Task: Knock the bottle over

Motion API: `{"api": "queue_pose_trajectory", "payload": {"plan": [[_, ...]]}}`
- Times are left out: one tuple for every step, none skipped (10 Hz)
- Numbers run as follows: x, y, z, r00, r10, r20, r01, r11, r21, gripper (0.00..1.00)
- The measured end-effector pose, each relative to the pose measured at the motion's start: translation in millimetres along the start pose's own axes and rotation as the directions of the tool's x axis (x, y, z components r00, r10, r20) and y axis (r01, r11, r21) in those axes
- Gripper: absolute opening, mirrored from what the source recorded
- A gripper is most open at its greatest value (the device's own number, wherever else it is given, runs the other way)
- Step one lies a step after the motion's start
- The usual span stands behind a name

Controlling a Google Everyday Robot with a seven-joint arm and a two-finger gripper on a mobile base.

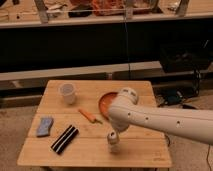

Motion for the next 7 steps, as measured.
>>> {"api": "queue_pose_trajectory", "payload": {"plan": [[-3, -1, 1, 1.0, -0.013, 0.003, 0.013, 1.0, 0.001, 0.01], [-8, -2, -1, 1.0, -0.023, 0.004, 0.023, 1.0, 0.004, 0.01], [-19, -1, -5, 1.0, -0.028, 0.013, 0.028, 1.0, 0.004, 0.01], [-25, 0, -6, 0.999, -0.034, 0.016, 0.034, 0.999, 0.005, 0.01], [-27, 1, -7, 0.999, -0.042, 0.014, 0.041, 0.999, 0.008, 0.01], [-31, 2, -9, 0.999, -0.048, 0.015, 0.048, 0.999, 0.01, 0.01], [-36, 1, -10, 0.999, -0.051, 0.02, 0.05, 0.999, 0.009, 0.01]]}}
